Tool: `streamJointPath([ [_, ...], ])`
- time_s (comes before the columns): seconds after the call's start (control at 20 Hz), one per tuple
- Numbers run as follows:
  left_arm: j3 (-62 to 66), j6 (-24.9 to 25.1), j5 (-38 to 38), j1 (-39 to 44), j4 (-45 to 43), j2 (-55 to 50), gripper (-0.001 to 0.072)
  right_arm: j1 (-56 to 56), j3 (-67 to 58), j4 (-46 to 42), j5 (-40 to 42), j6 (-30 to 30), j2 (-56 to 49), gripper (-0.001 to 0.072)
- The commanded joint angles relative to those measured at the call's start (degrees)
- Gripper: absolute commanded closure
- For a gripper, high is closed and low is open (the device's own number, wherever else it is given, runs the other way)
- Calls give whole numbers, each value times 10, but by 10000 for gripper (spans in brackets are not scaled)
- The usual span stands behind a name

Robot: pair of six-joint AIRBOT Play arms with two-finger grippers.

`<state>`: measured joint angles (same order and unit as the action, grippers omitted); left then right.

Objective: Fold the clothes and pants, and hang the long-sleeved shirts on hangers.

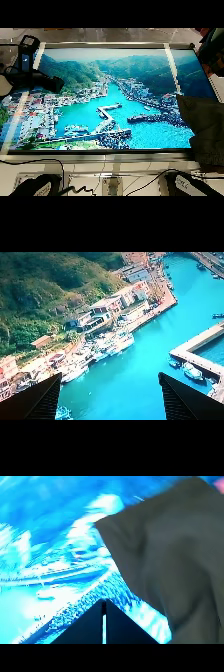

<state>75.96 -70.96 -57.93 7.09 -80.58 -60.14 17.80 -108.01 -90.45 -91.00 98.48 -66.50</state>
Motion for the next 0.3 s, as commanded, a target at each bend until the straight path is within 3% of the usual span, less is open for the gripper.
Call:
streamJointPath([
  [0.0, 1, 0, 0, 0, 0, 0, 11, -137, 0, -77, 49, -69, -7, 691],
  [0.25, 1, 0, 0, 0, 0, 0, 11, -162, 0, -43, 51, -66, -11, 690],
])
